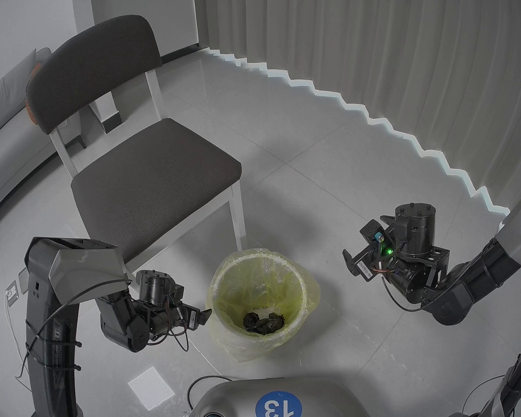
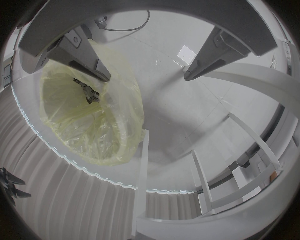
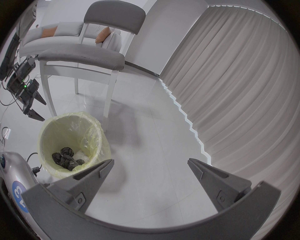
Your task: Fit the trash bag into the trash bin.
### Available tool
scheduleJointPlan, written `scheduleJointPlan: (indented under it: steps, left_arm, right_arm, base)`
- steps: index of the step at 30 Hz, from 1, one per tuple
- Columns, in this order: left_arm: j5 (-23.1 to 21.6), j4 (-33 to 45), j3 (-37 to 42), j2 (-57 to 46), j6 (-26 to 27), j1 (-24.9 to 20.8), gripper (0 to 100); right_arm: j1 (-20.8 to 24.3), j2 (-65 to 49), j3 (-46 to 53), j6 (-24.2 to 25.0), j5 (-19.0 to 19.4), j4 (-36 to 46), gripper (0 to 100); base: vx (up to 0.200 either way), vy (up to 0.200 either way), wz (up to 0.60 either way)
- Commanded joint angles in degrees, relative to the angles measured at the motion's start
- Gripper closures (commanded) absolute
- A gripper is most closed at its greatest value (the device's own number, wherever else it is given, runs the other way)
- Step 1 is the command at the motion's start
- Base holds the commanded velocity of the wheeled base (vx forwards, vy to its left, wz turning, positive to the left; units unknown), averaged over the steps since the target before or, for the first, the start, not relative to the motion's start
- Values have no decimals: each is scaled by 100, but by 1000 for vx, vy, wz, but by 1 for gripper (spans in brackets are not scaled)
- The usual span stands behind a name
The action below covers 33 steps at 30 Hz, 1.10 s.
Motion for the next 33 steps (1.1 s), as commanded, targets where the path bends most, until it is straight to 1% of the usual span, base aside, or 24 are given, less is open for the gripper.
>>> scheduleJointPlan:
  steps: [1, 3, 5, 6, 7, 9, 18, 22, 27, 29, 33]
  left_arm:
    - [1, 271, -415, 198, -14, -17, 0]
    - [1, 508, -679, 260, -58, 18, 0]
    - [1, 526, -697, 260, -58, 27, 0]
    - [1, 728, -1074, 313, -67, 177, 0]
    - [1, 736, -1092, 321, -67, 177, 0]
    - [9, 851, -1426, 427, -67, 247, 0]
    - [62, 1325, -2235, 647, -146, 423, 0]
    - [62, 1325, -2173, 603, -172, 431, 0]
    - [45, 1185, -1725, 348, -216, 414, 0]
    - [27, 1070, -1505, 93, -260, 405, 0]
    - [18, 1062, -1479, -171, -322, 405, 0]
  right_arm:
    - [22, -64, 36, -14, -1, 3, 0]
    - [22, -64, 45, -14, -1, 3, 0]
    - [22, -64, 45, -14, -1, 3, 0]
    - [4, -64, 63, -14, -1, 3, 0]
    - [4, -55, 63, -14, -1, 3, 0]
    - [-5, -20, 98, -14, -1, 3, 0]
    - [-14, -11, 194, -5, -1, 3, 0]
    - [-14, -64, 256, -14, -1, 3, 0]
    - [-14, -73, 300, -14, -1, 3, 0]
    - [-14, -81, 318, -14, -1, -6, 0]
    - [-5, -81, 318, -14, -9, -6, 0]
  base:
    - [0, 0, 0]
    - [0, 0, 0]
    - [0, 0, 0]
    - [0, 0, 0]
    - [0, 0, 0]
    - [0, 0, 0]
    - [0, 0, 0]
    - [0, 0, 0]
    - [0, 0, 0]
    - [0, 0, 0]
    - [0, 0, 0]
